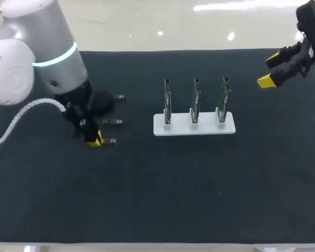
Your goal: Pick up the optical module with the left hand, and insert it into the network port with the right hand.
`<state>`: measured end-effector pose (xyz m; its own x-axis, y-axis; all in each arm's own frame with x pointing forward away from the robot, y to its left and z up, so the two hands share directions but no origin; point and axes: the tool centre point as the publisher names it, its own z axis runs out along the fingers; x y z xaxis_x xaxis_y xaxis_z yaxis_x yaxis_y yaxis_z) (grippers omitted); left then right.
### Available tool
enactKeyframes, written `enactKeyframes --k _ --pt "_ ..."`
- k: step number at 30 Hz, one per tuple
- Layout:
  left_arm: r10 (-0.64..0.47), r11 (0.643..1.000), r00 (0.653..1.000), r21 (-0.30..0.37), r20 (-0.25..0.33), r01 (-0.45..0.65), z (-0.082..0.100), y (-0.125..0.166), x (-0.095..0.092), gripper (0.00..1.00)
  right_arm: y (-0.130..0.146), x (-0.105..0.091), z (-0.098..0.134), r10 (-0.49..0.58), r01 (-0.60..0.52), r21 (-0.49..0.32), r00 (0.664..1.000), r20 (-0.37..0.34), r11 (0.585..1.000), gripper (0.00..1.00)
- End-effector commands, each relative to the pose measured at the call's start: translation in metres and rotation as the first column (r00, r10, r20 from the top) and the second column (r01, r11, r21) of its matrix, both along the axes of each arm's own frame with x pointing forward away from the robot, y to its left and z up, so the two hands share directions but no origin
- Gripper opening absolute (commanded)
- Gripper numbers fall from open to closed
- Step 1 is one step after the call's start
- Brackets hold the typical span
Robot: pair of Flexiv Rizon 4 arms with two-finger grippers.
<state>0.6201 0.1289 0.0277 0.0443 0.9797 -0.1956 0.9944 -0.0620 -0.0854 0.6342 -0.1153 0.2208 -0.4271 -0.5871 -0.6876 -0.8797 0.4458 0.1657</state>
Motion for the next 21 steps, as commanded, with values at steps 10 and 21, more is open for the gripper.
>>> enactKeyframes --k 10,21 --pt "0.093 0.948 0.996 -0.305 0.004 -0.087 0.077 0.017 -0.013 0.00 0.000 0.001 -0.001 0.002 -0.002 0.002 1.000 0.000 1.000 1.00" --pt "0.136 0.835 0.991 -0.537 -0.013 -0.122 0.127 0.006 -0.019 0.00 0.000 0.001 -0.001 0.002 -0.002 0.002 1.000 0.000 1.000 1.00"
